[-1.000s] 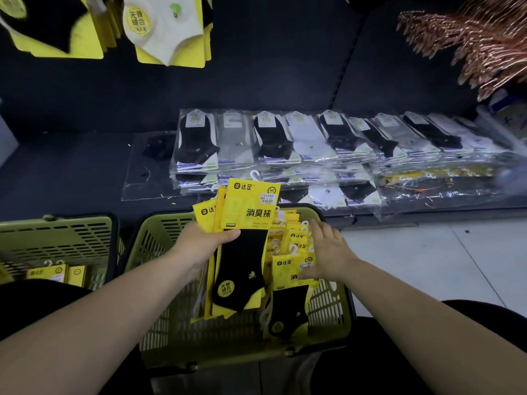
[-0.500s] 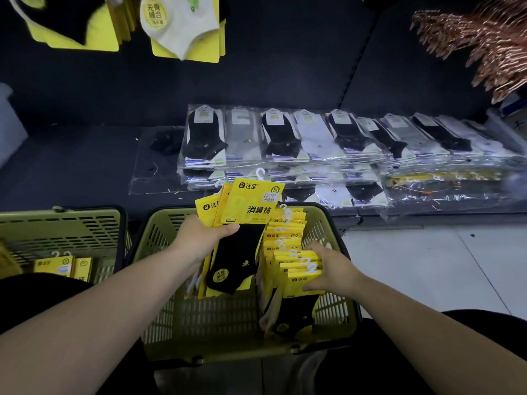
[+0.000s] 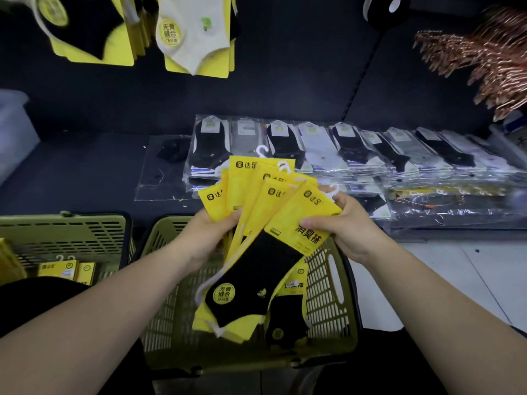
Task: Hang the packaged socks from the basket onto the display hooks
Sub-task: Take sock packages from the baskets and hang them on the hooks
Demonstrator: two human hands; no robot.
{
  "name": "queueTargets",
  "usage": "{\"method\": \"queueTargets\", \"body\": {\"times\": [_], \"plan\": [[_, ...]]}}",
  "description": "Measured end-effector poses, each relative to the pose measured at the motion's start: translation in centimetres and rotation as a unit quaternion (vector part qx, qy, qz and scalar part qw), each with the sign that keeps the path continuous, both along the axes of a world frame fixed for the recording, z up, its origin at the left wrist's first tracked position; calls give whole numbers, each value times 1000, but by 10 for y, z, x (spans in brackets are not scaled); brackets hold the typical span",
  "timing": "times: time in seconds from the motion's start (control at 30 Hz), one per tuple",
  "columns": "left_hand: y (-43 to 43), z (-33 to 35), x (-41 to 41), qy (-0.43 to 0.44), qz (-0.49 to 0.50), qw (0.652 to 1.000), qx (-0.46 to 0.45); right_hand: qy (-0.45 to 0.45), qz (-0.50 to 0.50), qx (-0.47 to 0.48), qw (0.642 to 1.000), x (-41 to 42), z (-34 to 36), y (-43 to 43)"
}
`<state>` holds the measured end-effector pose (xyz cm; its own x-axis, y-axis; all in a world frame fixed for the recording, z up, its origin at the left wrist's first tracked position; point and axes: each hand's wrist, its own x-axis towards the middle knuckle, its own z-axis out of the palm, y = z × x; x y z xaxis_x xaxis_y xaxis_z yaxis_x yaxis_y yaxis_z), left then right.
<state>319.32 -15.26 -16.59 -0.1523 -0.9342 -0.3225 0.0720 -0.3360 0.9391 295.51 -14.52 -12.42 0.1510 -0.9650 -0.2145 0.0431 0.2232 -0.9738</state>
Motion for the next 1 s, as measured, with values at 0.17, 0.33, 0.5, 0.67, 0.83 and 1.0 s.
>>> {"method": "queueTargets", "body": {"times": [0.17, 0.33, 0.5, 0.67, 0.83, 1.0], "plan": [[0, 12, -1, 32, -11, 998, 58, 29, -36, -6, 999, 11, 11, -4], [8, 20, -7, 68, -51, 996, 6, 34, -88, -33, 995, 32, 15, -8], [5, 21, -16, 115, 51, 991, 39, 9, -233, -25, 972, 65, 5, -2], [-4, 40, -18, 129, 103, 986, 16, 8, -254, -79, 964, 68, 21, -7], [-18, 75, -10, 149, 101, 982, -57, -30, -214, -103, 971, 57, 49, -23], [-31, 107, -11, 143, 98, 979, -110, -46, -167, -161, 972, 50, 84, -40]]}}
